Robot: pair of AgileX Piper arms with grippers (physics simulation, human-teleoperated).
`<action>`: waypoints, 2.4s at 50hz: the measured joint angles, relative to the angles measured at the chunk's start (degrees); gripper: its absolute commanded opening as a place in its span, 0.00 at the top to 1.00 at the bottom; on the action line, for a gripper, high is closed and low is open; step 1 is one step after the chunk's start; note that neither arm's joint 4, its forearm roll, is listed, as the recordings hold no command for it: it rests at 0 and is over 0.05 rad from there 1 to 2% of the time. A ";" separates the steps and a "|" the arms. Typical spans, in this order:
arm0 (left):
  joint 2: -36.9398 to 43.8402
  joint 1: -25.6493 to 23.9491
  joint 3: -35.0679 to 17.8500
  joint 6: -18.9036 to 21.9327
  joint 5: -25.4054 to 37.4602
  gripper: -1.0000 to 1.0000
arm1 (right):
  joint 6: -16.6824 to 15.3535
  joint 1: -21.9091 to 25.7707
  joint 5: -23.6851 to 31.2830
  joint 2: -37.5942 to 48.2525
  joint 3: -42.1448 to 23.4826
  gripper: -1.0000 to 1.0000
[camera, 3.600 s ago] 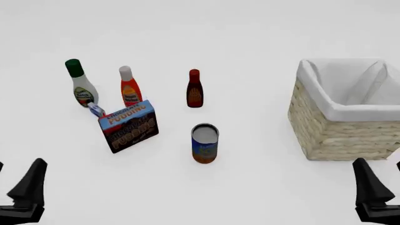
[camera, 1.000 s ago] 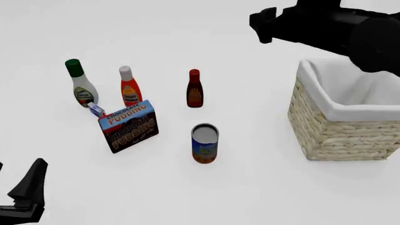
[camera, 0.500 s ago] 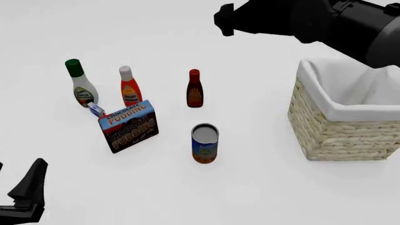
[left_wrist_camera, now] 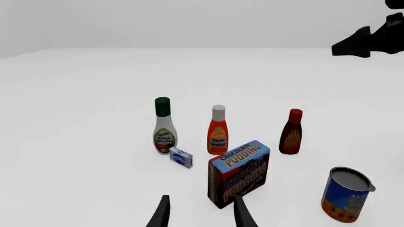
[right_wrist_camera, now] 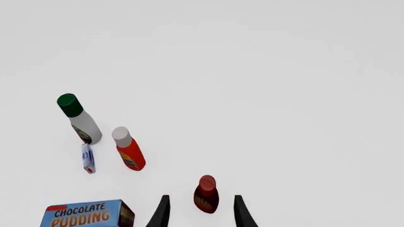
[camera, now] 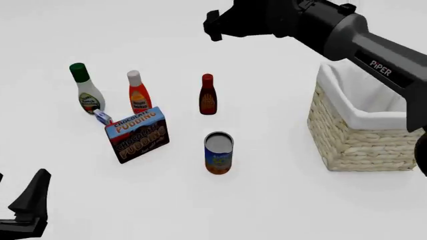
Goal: Pick the bbq sauce and place it in the basket.
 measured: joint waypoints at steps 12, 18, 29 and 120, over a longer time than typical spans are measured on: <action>0.00 0.00 0.00 0.00 0.00 0.00 | -0.53 0.06 2.50 6.08 -6.45 0.00; 0.00 0.00 0.00 0.00 0.00 0.00 | -0.79 0.02 3.96 9.49 -10.18 0.00; 0.00 0.00 0.00 0.00 0.00 0.00 | -1.12 0.27 6.85 15.84 -17.49 0.00; 0.00 0.00 0.00 0.00 0.00 0.00 | -2.14 -1.20 15.40 37.64 -37.95 0.00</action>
